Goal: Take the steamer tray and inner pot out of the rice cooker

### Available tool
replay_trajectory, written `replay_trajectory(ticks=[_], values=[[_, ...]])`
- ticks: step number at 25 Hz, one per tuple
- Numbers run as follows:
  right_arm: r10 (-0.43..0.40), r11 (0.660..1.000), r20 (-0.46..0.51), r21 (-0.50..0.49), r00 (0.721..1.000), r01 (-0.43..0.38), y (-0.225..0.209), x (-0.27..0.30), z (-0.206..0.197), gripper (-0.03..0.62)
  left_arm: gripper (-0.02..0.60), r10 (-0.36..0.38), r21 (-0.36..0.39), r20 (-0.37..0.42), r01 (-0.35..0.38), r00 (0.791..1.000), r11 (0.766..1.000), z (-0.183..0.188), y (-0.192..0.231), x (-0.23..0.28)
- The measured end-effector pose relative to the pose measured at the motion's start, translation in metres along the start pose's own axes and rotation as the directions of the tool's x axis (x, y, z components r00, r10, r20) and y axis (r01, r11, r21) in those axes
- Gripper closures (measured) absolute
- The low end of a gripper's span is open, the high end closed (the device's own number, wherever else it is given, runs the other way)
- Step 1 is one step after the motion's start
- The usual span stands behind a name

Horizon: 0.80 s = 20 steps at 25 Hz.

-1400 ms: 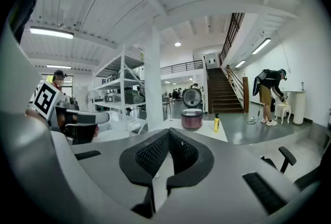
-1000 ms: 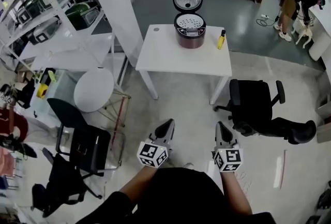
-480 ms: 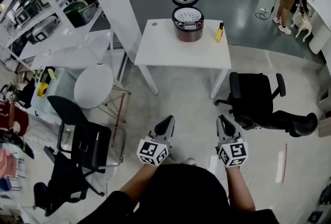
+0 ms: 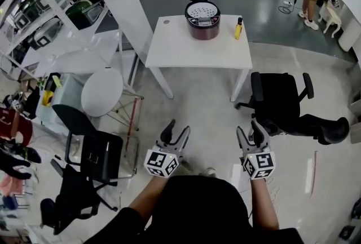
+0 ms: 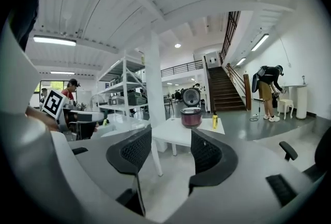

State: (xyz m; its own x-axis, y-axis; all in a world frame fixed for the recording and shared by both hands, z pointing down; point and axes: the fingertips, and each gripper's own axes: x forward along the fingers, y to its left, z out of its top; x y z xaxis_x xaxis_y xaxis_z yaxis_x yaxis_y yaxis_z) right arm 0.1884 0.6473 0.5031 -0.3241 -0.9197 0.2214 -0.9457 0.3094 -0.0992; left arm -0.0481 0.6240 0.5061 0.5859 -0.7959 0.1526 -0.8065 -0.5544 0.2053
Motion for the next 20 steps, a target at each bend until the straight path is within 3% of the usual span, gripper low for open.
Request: replay_trajectory(ticks=[7,13,17,20], values=[[0.025,0.999,-0.027,0.039,0.999,-0.024,0.004,0.007,-0.021,0.387,0.359,0.052,-0.031,-0.027,-0.053,0.998,0.998,-0.013,0.015,-0.004],[0.027,0.997,-0.063,0.075,0.998,-0.022,0.005,0.025,-0.037,0.387,0.359,0.054,-0.046,-0.071,-0.057,0.996,0.997,-0.027,0.029,0.011],[0.018,0.998,-0.073,0.063,0.997,-0.013,0.002,0.049,-0.036,0.388,0.359,0.028,-0.066,-0.050,-0.031,0.998,0.997,-0.025,0.039,0.037],[-0.008,0.998,-0.086,0.059,0.996,0.013,-0.006,0.070,-0.035,0.388,0.363,0.046,-0.094,0.017,-0.045,0.999,0.995,-0.007,0.060,0.066]])
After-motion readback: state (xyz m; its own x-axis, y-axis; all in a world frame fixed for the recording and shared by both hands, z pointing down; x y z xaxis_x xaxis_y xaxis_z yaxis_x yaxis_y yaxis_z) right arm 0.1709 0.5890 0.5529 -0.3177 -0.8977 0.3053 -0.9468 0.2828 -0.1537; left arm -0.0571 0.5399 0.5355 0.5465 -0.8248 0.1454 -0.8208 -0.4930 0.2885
